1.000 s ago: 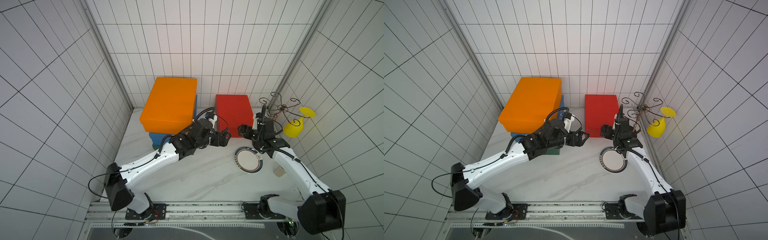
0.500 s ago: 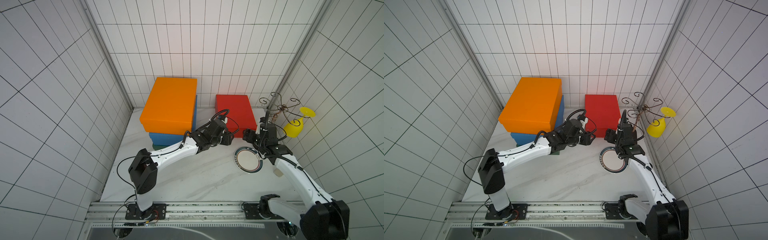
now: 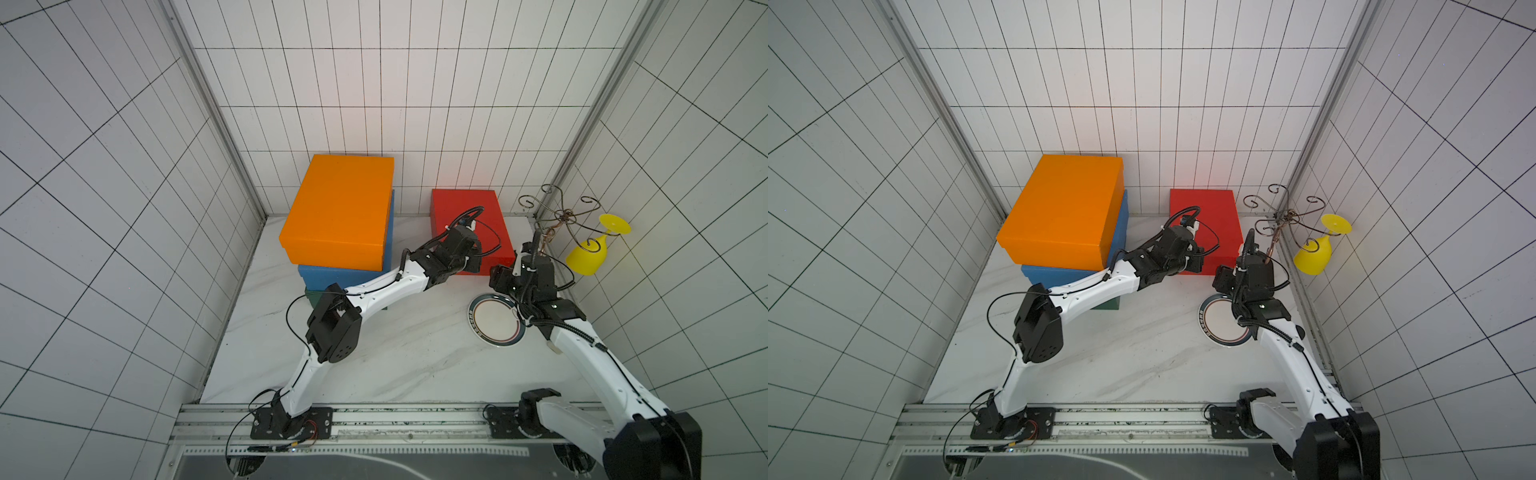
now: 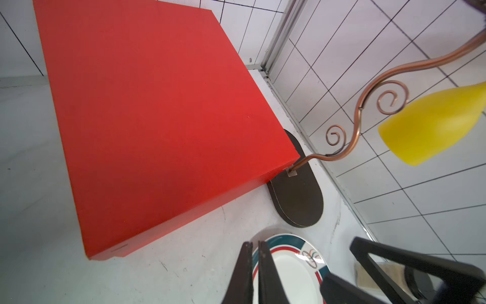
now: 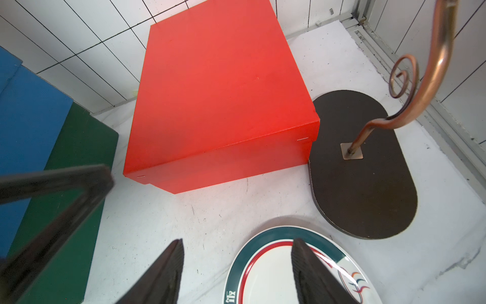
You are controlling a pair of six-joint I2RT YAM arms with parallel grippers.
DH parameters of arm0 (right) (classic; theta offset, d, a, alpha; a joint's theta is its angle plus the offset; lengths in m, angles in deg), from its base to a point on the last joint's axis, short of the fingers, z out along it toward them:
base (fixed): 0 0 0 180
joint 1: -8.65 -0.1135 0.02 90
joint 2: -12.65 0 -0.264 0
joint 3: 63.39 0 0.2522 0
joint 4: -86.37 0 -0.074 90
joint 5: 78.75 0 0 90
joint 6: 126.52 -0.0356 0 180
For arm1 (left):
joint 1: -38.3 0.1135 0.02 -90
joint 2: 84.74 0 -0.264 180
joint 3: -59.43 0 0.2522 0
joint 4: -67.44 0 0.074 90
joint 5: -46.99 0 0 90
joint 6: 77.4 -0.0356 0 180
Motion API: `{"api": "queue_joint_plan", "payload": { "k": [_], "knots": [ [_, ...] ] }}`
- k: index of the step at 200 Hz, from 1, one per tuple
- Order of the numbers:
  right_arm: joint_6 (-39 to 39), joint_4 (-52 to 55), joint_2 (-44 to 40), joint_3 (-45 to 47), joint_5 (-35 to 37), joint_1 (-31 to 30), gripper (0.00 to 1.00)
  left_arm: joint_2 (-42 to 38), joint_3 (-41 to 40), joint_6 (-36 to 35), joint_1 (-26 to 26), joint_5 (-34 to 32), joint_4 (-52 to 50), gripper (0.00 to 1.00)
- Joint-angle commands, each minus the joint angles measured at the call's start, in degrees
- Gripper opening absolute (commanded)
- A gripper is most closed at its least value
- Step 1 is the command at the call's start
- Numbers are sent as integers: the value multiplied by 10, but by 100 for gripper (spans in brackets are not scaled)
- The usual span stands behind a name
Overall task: Stack the shoeboxes
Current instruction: Adjust the shoebox.
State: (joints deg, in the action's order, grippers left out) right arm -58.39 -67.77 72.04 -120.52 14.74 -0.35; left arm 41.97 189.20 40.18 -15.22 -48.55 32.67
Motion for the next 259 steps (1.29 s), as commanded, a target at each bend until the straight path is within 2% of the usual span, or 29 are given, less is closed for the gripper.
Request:
{"api": "queue_joint_plan", "payload": {
  "k": [1,20,74,145,184,259],
  "knots": [
    [-5,-15,-16,31,-10,4,66,50,61,-18,6,-35,-28,8],
    [1,-16,-18,32,-15,4,66,83,96,-3,20,-14,-26,8],
    [2,-20,-9,33,-29,3,66,130,137,-2,50,-37,-26,8],
    [2,-20,-11,35,-32,4,66,131,92,-12,59,-82,-79,8],
    [1,-17,-16,34,-30,4,66,132,88,-11,61,-120,-141,7],
    [-7,-11,-23,32,-37,3,65,-9,-104,33,81,-155,-143,6]
  ]
}}
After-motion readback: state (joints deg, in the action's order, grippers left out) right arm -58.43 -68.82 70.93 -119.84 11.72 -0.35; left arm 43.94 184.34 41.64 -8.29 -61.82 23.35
